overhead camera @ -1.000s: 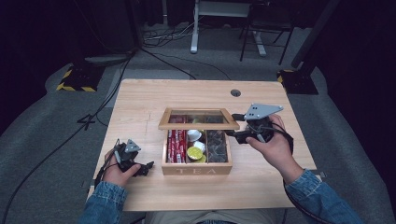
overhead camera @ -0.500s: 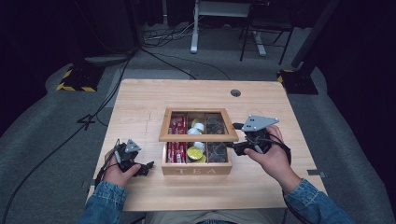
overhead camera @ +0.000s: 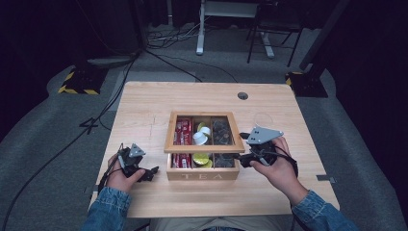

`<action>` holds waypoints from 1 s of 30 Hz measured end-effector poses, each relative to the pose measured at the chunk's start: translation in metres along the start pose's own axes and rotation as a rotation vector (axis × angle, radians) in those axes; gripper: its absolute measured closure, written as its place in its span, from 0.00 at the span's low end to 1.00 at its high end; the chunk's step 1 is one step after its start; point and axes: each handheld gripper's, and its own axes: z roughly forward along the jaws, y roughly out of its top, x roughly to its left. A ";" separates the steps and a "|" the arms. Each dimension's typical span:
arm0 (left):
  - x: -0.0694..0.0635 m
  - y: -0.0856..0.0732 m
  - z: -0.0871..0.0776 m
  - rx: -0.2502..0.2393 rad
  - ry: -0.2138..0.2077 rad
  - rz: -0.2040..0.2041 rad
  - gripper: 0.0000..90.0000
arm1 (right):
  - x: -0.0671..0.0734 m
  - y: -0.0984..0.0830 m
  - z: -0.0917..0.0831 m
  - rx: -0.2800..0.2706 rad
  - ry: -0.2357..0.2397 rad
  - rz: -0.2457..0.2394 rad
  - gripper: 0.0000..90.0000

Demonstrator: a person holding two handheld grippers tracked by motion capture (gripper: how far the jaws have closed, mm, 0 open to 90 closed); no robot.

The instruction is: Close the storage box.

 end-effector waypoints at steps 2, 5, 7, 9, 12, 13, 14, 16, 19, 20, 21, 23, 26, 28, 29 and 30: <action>0.000 0.000 0.000 0.001 0.001 0.004 0.00 | 0.002 -0.002 0.001 0.006 -0.001 -0.005 0.30; 0.000 0.000 0.000 -0.004 0.001 0.001 0.00 | 0.004 -0.006 0.002 0.012 -0.004 -0.014 0.29; 0.000 0.000 0.000 -0.002 0.002 0.002 0.00 | 0.006 -0.007 0.003 0.017 -0.005 -0.020 0.29; 0.000 0.000 0.000 -0.001 0.004 0.005 0.00 | 0.007 -0.009 0.004 0.023 -0.006 -0.026 0.29; 0.000 0.000 0.000 -0.004 0.001 0.000 0.00 | 0.009 -0.012 0.005 0.024 -0.003 -0.022 0.28; 0.000 0.000 0.000 -0.002 0.002 -0.001 0.00 | 0.009 -0.012 0.005 0.026 -0.003 -0.022 0.28; 0.000 0.000 0.000 -0.003 0.002 -0.001 0.00 | 0.009 -0.013 0.006 0.028 -0.002 -0.022 0.28; 0.000 0.000 0.000 -0.002 0.002 0.000 0.00 | 0.010 -0.014 0.006 0.030 -0.005 -0.026 0.27; 0.000 0.000 0.000 -0.003 0.001 -0.003 0.00 | 0.012 -0.015 0.007 0.037 -0.002 -0.026 0.27; 0.000 0.000 0.000 -0.003 0.001 -0.004 0.00 | 0.012 -0.016 0.007 0.038 -0.001 -0.031 0.27; 0.000 0.000 0.000 -0.003 0.001 -0.003 0.00 | 0.013 -0.017 0.008 0.040 -0.005 -0.033 0.27; 0.000 0.000 0.000 -0.003 0.001 -0.004 0.00 | 0.013 -0.018 0.008 0.044 -0.002 -0.037 0.27; 0.000 0.000 0.000 -0.003 0.001 -0.004 0.00 | 0.014 -0.019 0.008 0.049 0.001 -0.036 0.26; -0.001 0.000 0.000 -0.003 0.001 -0.004 0.00 | 0.015 -0.020 0.009 0.054 0.004 -0.035 0.26; -0.001 0.000 0.000 -0.003 0.001 -0.004 0.00 | 0.015 -0.021 0.009 0.055 0.003 -0.037 0.26; -0.001 0.000 0.000 -0.003 0.001 -0.005 0.00 | 0.016 -0.021 0.009 0.057 0.003 -0.036 0.26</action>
